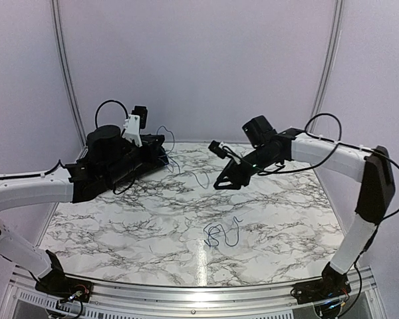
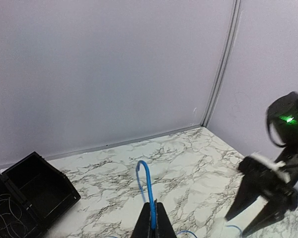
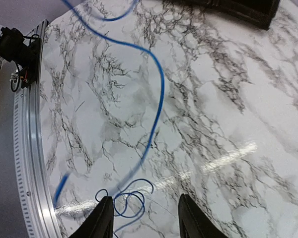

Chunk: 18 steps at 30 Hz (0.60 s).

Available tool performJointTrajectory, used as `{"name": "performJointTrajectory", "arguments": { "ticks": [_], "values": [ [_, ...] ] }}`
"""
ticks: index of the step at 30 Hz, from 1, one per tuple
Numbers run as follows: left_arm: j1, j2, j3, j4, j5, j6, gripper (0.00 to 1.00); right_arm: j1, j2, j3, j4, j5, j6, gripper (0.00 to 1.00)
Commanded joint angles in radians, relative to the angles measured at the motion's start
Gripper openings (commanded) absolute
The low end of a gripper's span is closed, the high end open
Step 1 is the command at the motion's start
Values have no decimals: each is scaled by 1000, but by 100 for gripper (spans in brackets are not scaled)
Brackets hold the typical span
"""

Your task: Untangle the cables

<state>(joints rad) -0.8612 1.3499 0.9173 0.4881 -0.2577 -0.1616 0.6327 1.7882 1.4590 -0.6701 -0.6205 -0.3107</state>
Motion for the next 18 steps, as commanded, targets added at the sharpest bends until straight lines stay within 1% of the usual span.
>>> {"name": "performJointTrajectory", "arguments": {
  "ticks": [1, 4, 5, 7, 9, 11, 14, 15, 18],
  "values": [
    [68, 67, 91, -186, 89, -64, 0, -102, -211, -108, 109, 7, -83, 45],
    [106, 127, 202, -242, 74, -35, 0, -152, -297, -264, 236, -32, -99, 44],
    [120, 153, 239, -266, 73, -28, 0, -164, -335, -319, 270, -51, -133, 43],
    [151, 208, 328, -330, 69, -11, 0, -177, -421, -463, 407, -75, -181, 42],
    [182, 259, 405, -382, 61, 16, 0, -177, -475, -550, 517, -75, -191, 40],
    [210, 301, 466, -411, 35, 34, 0, -178, -472, -542, 514, -84, -193, 40],
    [258, 359, 547, -446, 41, 55, 0, -177, -427, -483, 433, -82, -228, 39],
    [278, 370, 566, -451, 59, 58, 0, -177, -416, -475, 423, -68, -240, 39],
    [339, 401, 637, -483, 176, 38, 0, -177, -431, -477, 441, -8, -236, 39]
  ]
}}
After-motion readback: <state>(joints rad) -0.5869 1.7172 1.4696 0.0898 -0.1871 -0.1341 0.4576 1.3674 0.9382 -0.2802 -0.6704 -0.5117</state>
